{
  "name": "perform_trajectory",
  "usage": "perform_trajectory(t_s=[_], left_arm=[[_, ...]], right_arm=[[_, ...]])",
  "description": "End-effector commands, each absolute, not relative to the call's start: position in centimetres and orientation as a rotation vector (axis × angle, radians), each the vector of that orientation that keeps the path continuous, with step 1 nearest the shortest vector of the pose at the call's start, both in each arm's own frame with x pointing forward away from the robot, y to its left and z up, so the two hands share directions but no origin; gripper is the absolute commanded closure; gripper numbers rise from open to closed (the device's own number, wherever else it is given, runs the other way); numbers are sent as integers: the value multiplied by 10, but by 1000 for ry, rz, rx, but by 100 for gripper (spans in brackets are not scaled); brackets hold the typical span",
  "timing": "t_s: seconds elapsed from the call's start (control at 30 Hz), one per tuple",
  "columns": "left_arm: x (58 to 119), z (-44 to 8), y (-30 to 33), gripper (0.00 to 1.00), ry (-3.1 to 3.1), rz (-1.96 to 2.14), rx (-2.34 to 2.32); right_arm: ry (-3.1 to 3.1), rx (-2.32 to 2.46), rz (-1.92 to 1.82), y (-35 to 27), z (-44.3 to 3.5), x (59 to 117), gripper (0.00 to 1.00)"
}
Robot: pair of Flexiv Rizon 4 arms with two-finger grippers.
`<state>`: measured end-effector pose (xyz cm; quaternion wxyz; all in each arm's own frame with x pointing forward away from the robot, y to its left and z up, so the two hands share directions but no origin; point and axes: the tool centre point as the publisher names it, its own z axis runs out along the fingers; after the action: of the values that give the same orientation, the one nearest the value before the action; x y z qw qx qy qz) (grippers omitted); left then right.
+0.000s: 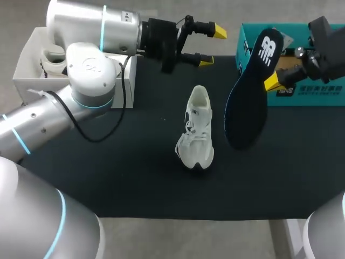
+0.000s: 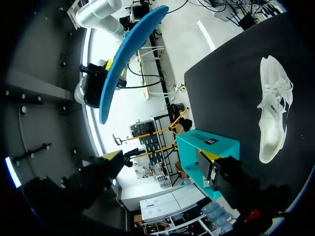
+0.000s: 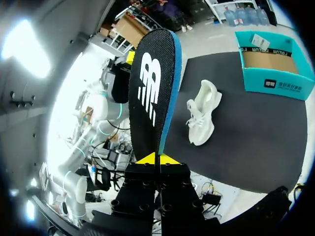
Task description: Take the shoe out of the shoebox, open the shoe tongue, remove and reinsert the insole, then place the shoe into the shoebox
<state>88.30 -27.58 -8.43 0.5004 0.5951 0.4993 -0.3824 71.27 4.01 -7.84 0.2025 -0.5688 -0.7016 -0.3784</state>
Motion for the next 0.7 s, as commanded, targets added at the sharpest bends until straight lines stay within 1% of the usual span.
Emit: perform_trajectory(t_s=[0.03,0.2,0.43,0.7], left_arm=[[884,-89,-279,0,1109,-1007,1373],[875,-83,-278,0,1046,-1086,1387],[859,-85,-284,0,1016,-1090,1524],[853,-100,-291,0,1029,-1097,1558]], right_arm=[[-1657,-1595,-1107,25,-106,743,100],[-1623,-1586,-1074,8,-118,776,100],[-1743,-1507,-983,2,-108,818,100],[-1815,-1450,-849,5,-99,846,100]])
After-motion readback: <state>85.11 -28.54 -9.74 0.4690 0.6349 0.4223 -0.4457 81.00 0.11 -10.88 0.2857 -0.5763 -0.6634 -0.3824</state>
